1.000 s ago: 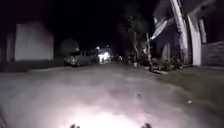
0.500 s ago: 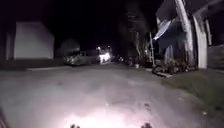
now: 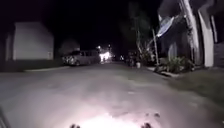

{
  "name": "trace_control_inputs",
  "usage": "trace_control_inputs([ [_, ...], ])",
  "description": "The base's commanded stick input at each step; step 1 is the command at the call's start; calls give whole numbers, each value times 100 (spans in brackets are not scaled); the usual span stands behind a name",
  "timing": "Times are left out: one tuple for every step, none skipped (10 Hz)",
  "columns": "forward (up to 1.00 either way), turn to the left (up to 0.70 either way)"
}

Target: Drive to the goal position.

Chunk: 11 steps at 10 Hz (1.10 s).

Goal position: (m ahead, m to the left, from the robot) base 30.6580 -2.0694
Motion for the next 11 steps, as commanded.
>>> trace_control_inputs([
  [70,0],
  [70,0],
  [70,0],
  [70,0],
  [70,0],
  [70,0],
  [70,0],
  [70,0],
  [70,0],
  [70,0],
  [70,0],
])
